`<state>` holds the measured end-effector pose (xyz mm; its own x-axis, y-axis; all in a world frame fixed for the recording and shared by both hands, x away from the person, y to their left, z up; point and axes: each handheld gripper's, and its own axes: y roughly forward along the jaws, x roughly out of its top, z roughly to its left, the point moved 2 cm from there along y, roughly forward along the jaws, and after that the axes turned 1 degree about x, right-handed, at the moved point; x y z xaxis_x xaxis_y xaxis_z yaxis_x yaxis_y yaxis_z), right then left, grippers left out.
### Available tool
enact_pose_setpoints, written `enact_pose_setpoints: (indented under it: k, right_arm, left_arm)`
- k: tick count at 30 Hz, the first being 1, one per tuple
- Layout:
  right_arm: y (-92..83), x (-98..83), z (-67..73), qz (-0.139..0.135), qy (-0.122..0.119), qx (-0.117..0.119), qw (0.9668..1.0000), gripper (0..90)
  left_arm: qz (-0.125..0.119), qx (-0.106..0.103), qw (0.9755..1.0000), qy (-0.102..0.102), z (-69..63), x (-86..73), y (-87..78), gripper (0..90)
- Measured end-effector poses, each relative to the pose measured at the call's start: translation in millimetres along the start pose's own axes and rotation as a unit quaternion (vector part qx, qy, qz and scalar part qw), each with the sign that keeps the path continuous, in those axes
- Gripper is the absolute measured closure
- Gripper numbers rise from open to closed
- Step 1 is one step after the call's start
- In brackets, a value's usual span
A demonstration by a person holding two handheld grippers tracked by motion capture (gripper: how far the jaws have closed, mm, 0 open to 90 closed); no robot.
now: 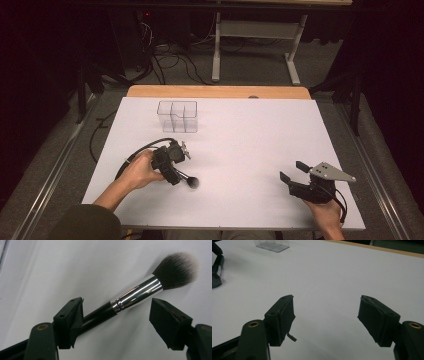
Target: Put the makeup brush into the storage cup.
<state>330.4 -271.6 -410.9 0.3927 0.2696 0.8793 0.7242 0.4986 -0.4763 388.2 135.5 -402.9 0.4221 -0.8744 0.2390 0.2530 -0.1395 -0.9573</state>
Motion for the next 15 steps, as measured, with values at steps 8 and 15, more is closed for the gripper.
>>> enact_pose_setpoints:
  k: [8,15]
  right_arm:
    - [-0.2,-0.5,0.5,0.002,0.003,0.001,1.0000,30.7]
    - [0.5,-0.6,0.1,0.002,-0.001,0.001,1.0000,30.8]
  left_arm:
    - [0.005,0.000,0.9999,0.012,-3.3,0.7,3.9,28.5]
    - [0.011,-0.003,0.9998,0.013,-3.5,1.9,8.7,29.1]
